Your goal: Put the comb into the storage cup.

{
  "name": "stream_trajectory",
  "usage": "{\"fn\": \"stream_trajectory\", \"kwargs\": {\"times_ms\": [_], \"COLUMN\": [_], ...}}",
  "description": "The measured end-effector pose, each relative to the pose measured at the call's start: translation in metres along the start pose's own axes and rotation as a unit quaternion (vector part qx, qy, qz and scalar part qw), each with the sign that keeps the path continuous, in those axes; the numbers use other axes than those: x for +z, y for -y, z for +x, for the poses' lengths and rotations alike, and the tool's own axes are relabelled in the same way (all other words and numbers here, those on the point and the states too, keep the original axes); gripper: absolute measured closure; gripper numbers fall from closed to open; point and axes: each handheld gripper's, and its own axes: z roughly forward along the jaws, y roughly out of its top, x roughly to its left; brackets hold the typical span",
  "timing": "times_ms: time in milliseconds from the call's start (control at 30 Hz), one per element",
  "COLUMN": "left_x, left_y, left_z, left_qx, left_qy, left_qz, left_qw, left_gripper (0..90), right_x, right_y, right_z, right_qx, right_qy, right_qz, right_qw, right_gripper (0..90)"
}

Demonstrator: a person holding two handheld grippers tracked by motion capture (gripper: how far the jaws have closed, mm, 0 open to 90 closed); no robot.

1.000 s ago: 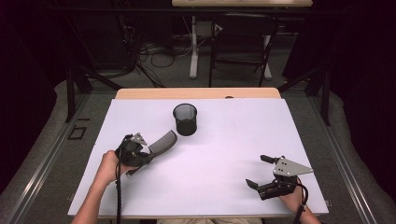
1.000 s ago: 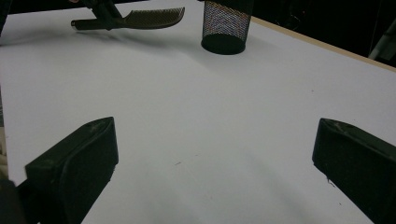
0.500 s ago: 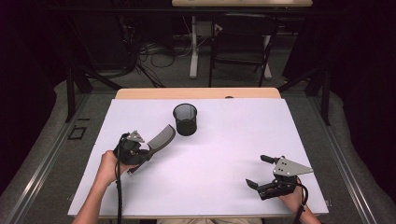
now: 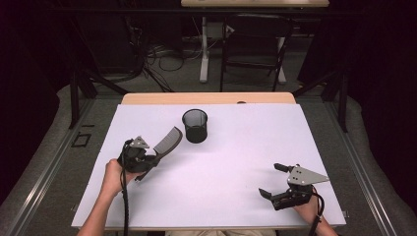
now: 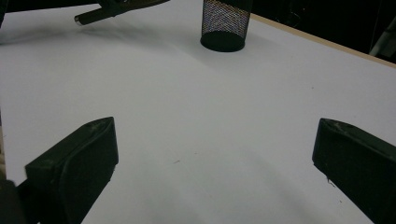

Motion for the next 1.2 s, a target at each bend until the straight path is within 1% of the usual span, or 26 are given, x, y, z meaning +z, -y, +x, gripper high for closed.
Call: {"fn": "stream_trajectory", "kwargs": {"times_ms": [367, 500, 667, 767, 1000, 1167, 1200], "left_x": [-0.0023, -0.0029, -0.0029, -0.0031, -0.0054, -0.0048, -0.0048], "left_y": [0.002, 0.0019, 0.0019, 0.0016, 0.0018, 0.0018, 0.0018], "left_z": [0.002, 0.0021, 0.0013, 0.0009, -0.0002, -0.0007, -0.001], "left_qx": [-0.013, -0.015, -0.02, -0.02, -0.024, -0.029, -0.029], "left_qy": [-0.01, -0.014, -0.022, -0.026, -0.045, -0.048, -0.052], "left_qz": [-0.016, -0.019, -0.031, -0.035, -0.057, -0.069, -0.071], "left_qw": [0.9997, 0.9996, 0.9991, 0.9989, 0.9971, 0.9961, 0.9957], "left_gripper": [72.7, 72.7, 72.7, 72.7, 72.7, 72.7, 72.7], "right_x": [-0.0003, -0.0007, -0.0002, -0.0001, 0.0006, 0.0012, 0.0012], "right_y": [-0.0001, -0.0002, -0.0001, -0.0001, 0.0003, 0.0006, 0.0006], "right_z": [0.0001, 0.0001, 0.0003, 0.0, -0.0004, -0.0007, -0.0007], "right_qx": [-0.001, -0.001, 0.0, -0.001, 0.001, 0.004, 0.004], "right_qy": [0.0, 0.001, 0.0, 0.001, 0.001, 0.0, 0.0], "right_qz": [0.0, 0.0, 0.0, 0.0, -0.001, 0.0, 0.0], "right_qw": [1.0, 1.0, 1.0, 1.0, 1.0, 1.0, 1.0], "right_gripper": [0.0, 0.0, 0.0, 0.0, 0.0, 0.0, 0.0]}}
